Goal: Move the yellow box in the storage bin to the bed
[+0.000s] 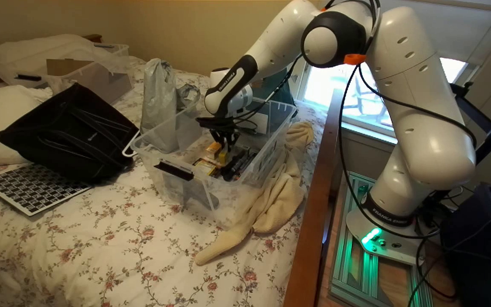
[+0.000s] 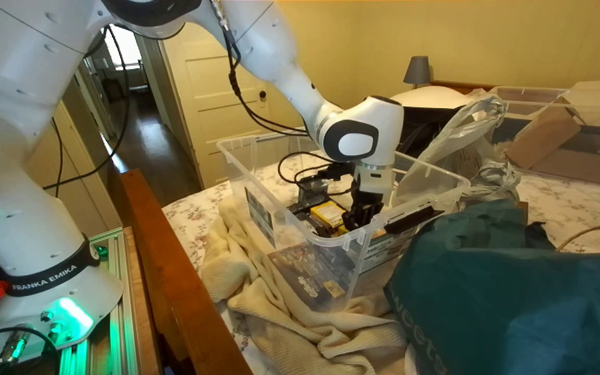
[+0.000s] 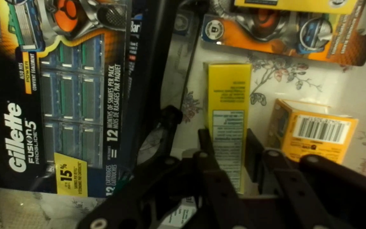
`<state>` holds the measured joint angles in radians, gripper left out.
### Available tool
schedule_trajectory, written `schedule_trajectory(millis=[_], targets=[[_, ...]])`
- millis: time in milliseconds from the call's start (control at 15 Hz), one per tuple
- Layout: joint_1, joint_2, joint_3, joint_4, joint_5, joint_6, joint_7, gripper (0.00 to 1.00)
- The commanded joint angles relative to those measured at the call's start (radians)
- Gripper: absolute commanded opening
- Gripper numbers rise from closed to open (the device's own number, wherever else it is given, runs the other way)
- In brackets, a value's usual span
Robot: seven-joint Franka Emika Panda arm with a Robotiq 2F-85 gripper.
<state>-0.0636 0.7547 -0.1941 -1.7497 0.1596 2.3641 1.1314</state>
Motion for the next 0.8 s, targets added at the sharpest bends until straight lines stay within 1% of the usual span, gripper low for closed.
schedule_trajectory(millis=[0,267,533,733], targets=[[0.055,-0.125,-0.046,-0.108,-0.042,-0.017,0.04,0.07],[0.095,-0.222,-0.075,-0.169,-0.105,-0.034,0.054,0.07],[0.12,-0.31,-0.085,-0.214,-0.204,-0.042,0.074,0.07],[0.142,-0.368,-0.094,-0.241,-0.297,-0.038,0.118,0.07]])
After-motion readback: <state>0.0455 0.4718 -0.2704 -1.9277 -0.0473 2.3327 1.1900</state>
